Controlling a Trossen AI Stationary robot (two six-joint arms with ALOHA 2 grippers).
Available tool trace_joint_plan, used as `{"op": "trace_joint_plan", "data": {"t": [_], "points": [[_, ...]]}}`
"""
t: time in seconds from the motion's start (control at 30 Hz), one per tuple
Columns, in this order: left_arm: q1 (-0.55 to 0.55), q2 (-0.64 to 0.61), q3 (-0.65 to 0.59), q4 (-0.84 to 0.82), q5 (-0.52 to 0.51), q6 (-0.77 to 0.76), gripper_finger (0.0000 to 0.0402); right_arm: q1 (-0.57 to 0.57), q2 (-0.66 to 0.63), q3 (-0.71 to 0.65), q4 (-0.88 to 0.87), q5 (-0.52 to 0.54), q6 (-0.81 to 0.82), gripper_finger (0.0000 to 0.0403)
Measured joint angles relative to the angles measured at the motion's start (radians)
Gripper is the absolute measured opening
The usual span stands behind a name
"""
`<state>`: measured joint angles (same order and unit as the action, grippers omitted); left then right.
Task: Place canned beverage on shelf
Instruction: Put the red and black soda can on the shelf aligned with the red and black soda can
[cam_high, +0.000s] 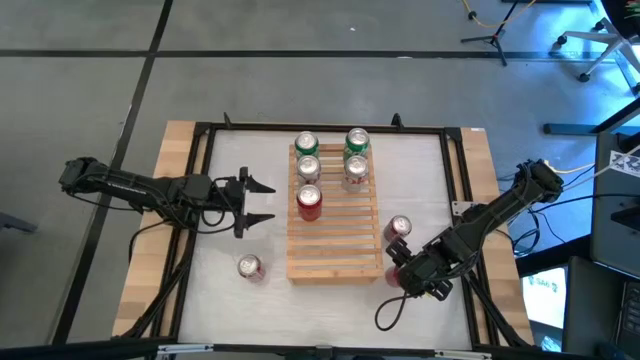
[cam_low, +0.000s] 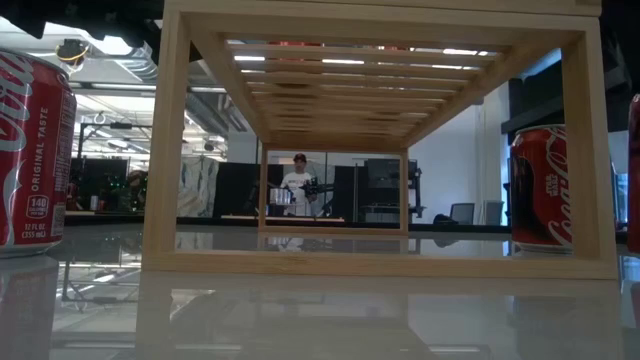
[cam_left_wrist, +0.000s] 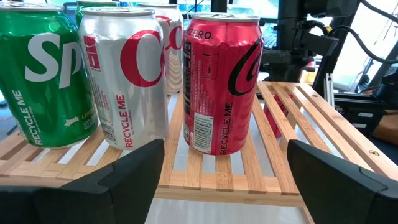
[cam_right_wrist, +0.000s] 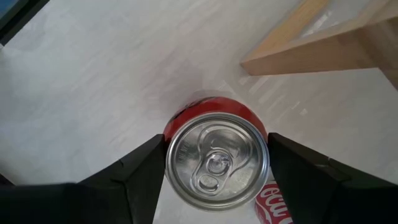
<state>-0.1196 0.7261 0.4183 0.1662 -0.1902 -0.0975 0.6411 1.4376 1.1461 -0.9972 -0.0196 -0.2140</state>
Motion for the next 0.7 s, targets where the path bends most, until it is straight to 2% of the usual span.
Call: {"op": "trace_joint_plan", "data": {"t": [0.23, 0.7], "points": [[0.000, -0.013, 0.000, 0.005, 0.000, 0.017, 0.0330, 0.000, 0.000, 0.000, 0.000, 0.012, 0.008, 0.0266], [0.001, -0.186, 0.002, -0.069, 0.000, 0.100, 0.0330, 0.000, 0.000, 0.001, 0.001, 0.020, 0.010, 0.0266]]}}
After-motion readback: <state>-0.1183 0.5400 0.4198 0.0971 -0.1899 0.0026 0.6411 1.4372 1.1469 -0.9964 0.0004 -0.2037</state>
